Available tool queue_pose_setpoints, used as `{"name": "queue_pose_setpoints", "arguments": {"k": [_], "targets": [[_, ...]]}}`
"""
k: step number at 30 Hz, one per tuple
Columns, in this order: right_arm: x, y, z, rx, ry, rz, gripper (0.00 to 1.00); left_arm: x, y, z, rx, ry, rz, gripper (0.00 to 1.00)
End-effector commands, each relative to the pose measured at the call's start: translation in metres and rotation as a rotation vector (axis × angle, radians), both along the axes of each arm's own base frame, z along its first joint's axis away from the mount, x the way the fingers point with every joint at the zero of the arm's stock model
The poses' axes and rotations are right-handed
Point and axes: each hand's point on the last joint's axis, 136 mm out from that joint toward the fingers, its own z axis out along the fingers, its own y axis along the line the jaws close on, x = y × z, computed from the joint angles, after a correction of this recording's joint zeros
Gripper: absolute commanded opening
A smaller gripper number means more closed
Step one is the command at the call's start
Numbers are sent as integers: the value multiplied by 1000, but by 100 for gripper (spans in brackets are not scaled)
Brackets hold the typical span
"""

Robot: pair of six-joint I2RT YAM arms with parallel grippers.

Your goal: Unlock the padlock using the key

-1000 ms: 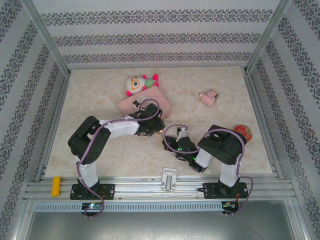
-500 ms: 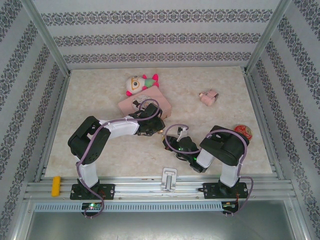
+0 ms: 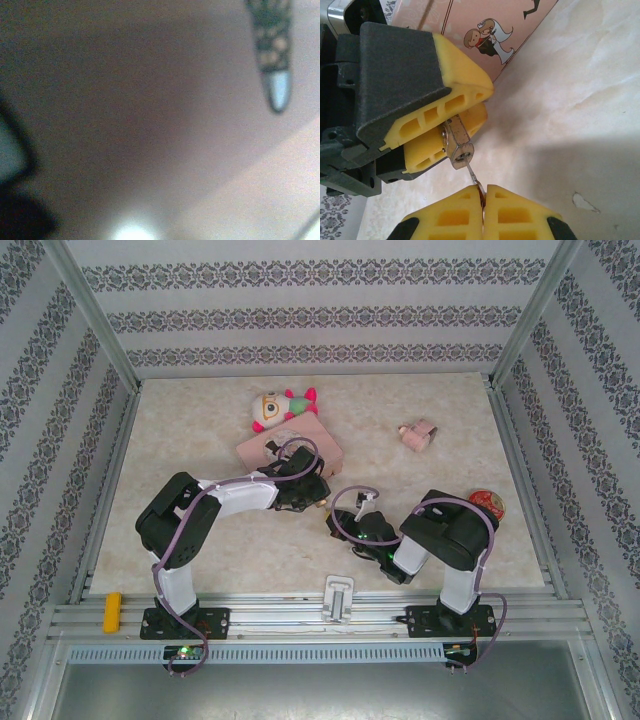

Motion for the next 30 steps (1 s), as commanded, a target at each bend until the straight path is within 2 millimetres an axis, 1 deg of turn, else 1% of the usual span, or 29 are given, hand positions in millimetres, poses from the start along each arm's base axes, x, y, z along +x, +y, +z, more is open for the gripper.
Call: {"name": "queue_pose_setpoints", "arguments": {"k": [1,10,21,30], "targets": [[10,5,15,58,-37,-14,0,-46,-8,-35,-60,248,-24,6],[12,9,14,69,-28,-2,0,-47,-10,-36,-66,251,-26,6],[9,4,10,59,-16,-9,0,-46,-9,-36,-75,245,-10,6],[9,6,8,70,1,-7,0,-45,-9,-36,-78,241,-11,6]]}}
